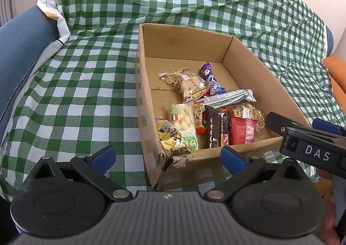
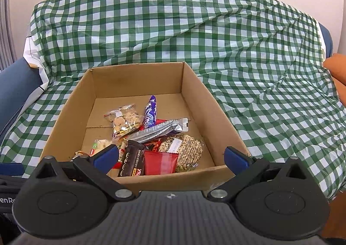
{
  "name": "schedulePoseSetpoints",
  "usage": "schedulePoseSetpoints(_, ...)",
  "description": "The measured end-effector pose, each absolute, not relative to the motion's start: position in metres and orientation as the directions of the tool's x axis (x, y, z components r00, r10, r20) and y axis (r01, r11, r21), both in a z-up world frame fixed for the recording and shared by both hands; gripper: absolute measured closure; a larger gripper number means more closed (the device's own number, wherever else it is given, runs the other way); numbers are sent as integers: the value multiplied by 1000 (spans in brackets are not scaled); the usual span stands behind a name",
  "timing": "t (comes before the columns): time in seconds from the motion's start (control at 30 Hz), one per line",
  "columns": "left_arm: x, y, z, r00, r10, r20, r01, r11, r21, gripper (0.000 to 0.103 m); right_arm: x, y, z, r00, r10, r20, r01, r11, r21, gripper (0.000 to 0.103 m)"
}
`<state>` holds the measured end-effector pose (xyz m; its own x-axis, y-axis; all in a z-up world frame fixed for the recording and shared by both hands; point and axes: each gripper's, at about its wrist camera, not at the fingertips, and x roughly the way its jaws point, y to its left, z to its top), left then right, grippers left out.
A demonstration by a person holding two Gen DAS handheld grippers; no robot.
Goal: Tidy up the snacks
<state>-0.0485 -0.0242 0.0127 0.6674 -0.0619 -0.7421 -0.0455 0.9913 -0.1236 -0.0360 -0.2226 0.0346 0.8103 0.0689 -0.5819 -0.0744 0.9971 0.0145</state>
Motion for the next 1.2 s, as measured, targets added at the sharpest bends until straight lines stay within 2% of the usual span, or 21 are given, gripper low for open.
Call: schedulePoseSetpoints(1.2,-46,-26,13,679,-69,-731,-29,992,-121,0,-32,-222,35,807,92,-584,-98,995,21,1)
